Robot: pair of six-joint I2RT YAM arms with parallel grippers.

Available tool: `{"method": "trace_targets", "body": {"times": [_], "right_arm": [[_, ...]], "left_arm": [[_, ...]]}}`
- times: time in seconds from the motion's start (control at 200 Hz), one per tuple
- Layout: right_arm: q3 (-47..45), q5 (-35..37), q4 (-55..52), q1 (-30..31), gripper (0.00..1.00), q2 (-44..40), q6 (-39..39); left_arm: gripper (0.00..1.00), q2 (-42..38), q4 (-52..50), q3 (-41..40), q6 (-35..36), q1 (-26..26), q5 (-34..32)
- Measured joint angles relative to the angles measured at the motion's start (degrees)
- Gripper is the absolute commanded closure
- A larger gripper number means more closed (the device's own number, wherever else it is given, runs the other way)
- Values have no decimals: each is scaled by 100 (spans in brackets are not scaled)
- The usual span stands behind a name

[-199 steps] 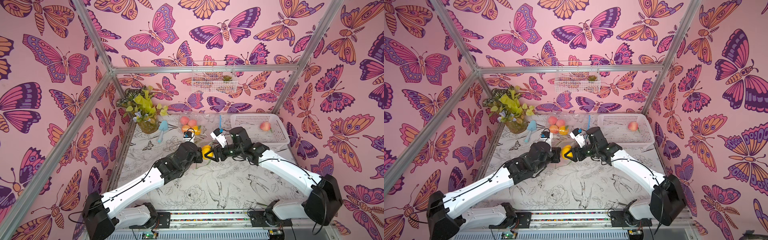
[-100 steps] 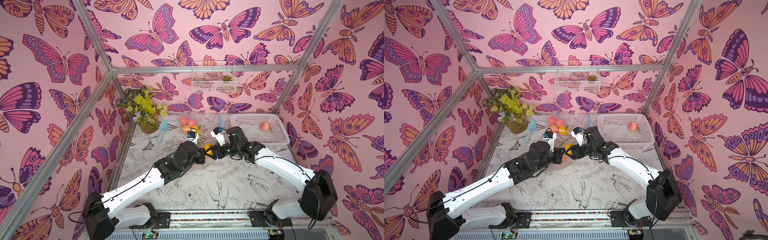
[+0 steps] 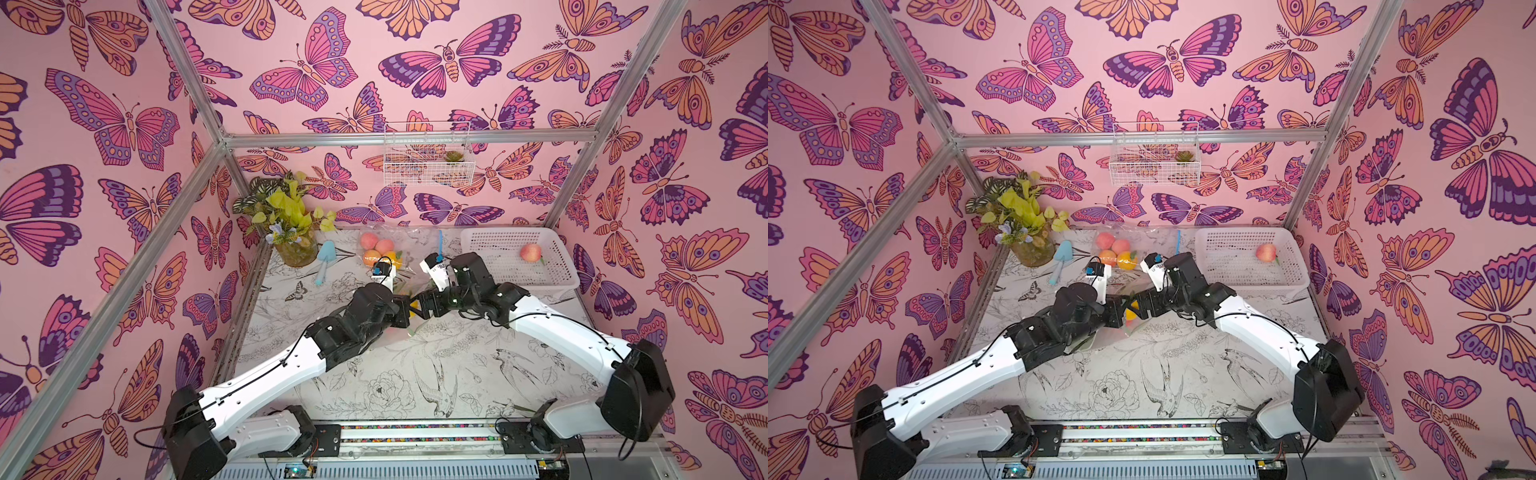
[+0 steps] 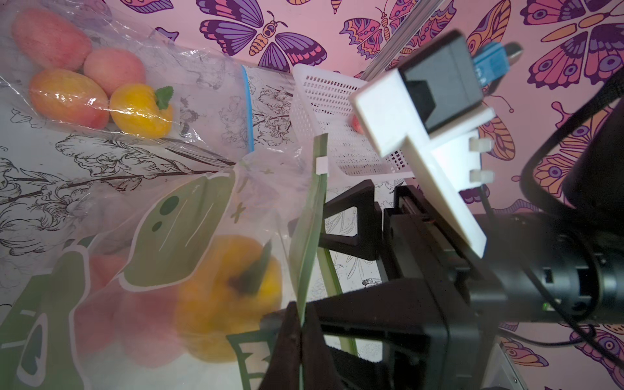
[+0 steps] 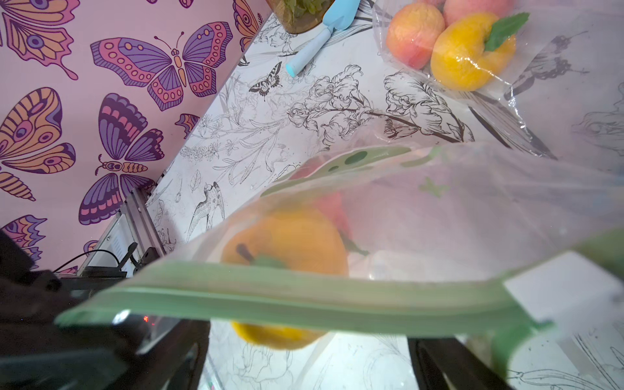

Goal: Place the peach in a zip-top bag and seal the zipper
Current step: Place the peach in the zipper food storage bag, then pick up the peach from the basket.

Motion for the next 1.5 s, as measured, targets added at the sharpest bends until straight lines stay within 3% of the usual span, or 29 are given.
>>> {"method": "trace_targets", "body": {"times": [0.451, 0.921, 1.242, 1.502], "right_arm": [[-243, 463, 195, 22, 9, -785, -157], [-944, 3139, 345, -57, 10, -1552, -310], [-979, 3359, 345, -1550, 11, -1447, -476], [-616, 3263, 212, -3027, 11, -426, -468]], "left_arm": [[100, -210, -17, -151, -44, 0, -291], [100, -570, -181, -271, -46, 0, -785], [100, -796, -293, -426, -42, 0, -817], [100, -828, -306, -466, -44, -2, -813]]}}
